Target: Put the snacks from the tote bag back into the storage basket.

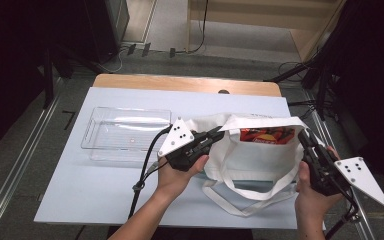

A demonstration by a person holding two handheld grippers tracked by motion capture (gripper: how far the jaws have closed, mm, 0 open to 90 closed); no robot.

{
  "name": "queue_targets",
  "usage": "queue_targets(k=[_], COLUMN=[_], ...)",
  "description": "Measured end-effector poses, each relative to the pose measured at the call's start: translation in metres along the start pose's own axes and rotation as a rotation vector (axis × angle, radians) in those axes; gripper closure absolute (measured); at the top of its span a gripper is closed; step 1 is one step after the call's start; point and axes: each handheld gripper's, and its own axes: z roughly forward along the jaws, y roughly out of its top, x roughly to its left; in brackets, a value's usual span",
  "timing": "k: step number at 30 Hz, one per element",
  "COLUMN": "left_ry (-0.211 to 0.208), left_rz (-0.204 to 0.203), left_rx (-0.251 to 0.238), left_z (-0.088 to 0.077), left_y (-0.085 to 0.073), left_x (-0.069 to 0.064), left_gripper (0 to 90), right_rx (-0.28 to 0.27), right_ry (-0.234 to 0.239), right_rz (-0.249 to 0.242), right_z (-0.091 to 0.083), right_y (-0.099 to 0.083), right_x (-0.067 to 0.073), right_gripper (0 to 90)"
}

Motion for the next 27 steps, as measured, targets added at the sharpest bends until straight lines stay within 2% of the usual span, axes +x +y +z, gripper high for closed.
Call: queue_targets(k=[2,3,4,5,6,7,8,9,10,11,12,13,14,15,16,18,19,23,24,25,27], left_ry=[-0.004,-0.005,-0.005,-0.026,-0.063,-0.081,-0.078,-0.039,-0.007,-0.007,0.038,0.091,0.091,0.153,0.182,0.208,0.208,0.254,0.254,0.246,0.238], left_rz=[0.003,0.017,0.017,0.021,-0.002,-0.017,-0.024,-0.024,-0.052,-0.052,-0.068,-0.054,-0.054,-0.044,-0.043,-0.059,-0.059,-0.112,-0.112,-0.131,-0.138], left_rx=[-0.021,-0.057,-0.057,-0.072,-0.077,-0.075,-0.059,-0.028,-0.006,-0.006,0.026,0.06,0.06,0.078,0.086,0.099,0.099,0.2,0.2,0.229,0.263], left_z=[-0.004,-0.008,-0.008,-0.01,-0.008,-0.006,-0.002,0.002,0.006,0.006,0.011,0.018,0.018,0.026,0.03,0.038,0.038,0.065,0.065,0.072,0.078], left_y=[0.006,0.01,0.01,0.012,0.011,0.008,0.004,0.0,-0.004,-0.004,-0.009,-0.014,-0.014,-0.017,-0.018,-0.02,-0.02,-0.028,-0.028,-0.034,-0.04], left_x=[-0.002,-0.004,-0.004,-0.003,0.003,0.008,0.013,0.017,0.021,0.021,0.024,0.026,0.026,0.027,0.029,0.035,0.035,0.046,0.046,0.048,0.048], left_gripper=[89.8,89.7,89.7,89.7,88.7,87.4,86.2,86.3,87.3,87.8,87.8,89.2,89.4,89.4,89.2,88.1,87.0,86.0,86.4,86.8,87.6], right_rx=[-0.025,-0.045,-0.045,-0.054,-0.058,-0.051,-0.033,-0.014,0.01,0.01,0.035,0.059,0.068,0.079,0.084,0.095,0.095,0.131,0.136,0.138,0.146], right_ry=[0.015,0.03,0.03,0.034,0.045,0.049,0.054,0.059,0.065,0.065,0.065,0.059,0.054,0.058,0.072,0.078,0.078,0.077,0.073,0.072,0.072], right_rz=[0.006,0.014,0.014,0.011,0.017,0.018,0.019,0.028,0.04,0.04,0.048,0.037,0.028,0.031,0.033,0.022,0.022,0.024,0.028,0.028,0.03], right_z=[-0.005,-0.01,-0.01,-0.011,-0.013,-0.012,-0.01,-0.007,-0.004,-0.004,0.0,0.004,0.006,0.008,0.009,0.011,0.011,0.016,0.016,0.017,0.017], right_y=[0.007,0.014,0.014,0.016,0.021,0.02,0.018,0.015,0.01,0.01,0.006,-0.002,-0.005,-0.006,-0.007,-0.009,-0.009,-0.015,-0.016,-0.018,-0.019], right_x=[0.002,0.004,0.004,0.004,0.004,0.003,0.001,-0.001,-0.003,-0.003,-0.004,-0.003,-0.002,-0.002,-0.002,-0.001,-0.001,-0.001,-0.001,-0.002,-0.002], right_gripper=[85.2,85.2,85.2,85.2,85.1,85.1,85.1,85.1,85.1,85.1,85.1,85.3,85.3,85.5,85.5,85.6,85.6,85.5,85.5,85.5,85.4])
